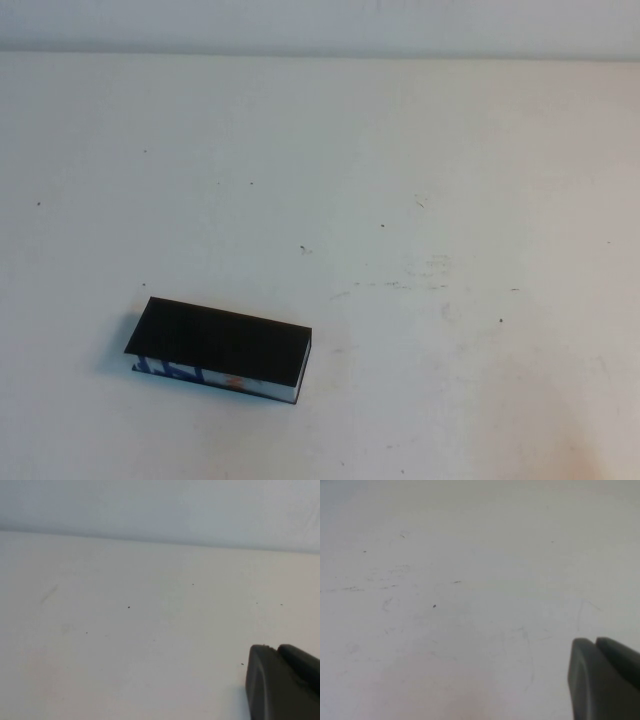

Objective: Return glasses to glasses case

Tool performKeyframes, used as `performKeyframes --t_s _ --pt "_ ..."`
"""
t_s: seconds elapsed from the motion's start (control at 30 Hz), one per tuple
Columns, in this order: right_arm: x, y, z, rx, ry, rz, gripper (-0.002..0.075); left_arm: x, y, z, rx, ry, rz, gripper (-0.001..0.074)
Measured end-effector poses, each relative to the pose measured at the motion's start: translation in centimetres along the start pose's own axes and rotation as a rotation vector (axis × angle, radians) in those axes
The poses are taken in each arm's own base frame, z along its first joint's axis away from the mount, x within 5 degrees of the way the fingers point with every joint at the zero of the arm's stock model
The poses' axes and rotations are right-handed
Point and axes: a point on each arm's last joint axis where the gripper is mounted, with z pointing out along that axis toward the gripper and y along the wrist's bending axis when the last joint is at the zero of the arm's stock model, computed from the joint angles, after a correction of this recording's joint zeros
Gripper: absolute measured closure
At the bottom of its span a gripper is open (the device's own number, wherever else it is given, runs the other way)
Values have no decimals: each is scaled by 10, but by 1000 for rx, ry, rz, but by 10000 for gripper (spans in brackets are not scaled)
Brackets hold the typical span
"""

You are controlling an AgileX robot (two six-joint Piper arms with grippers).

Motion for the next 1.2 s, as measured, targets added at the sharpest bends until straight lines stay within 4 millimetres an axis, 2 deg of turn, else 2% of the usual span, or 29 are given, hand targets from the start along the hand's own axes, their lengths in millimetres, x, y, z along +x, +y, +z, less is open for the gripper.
performKeyframes --t_s 0.6,0.77,0.87,1.0,1.2 --pt "0 0 0 -1 2 2 737 0 0 0 -5 -5 -9 738" --pt "0 0 0 -1 2 2 737 -2 -1 -1 6 -23 120 738" --pt "0 0 0 -1 2 2 737 -1 -1 -4 15 -26 127 738" --pt "0 0 0 -2 2 4 737 5 -1 -12 16 2 166 738" --pt "0 0 0 -2 0 3 737 22 2 -15 5 172 186 738"
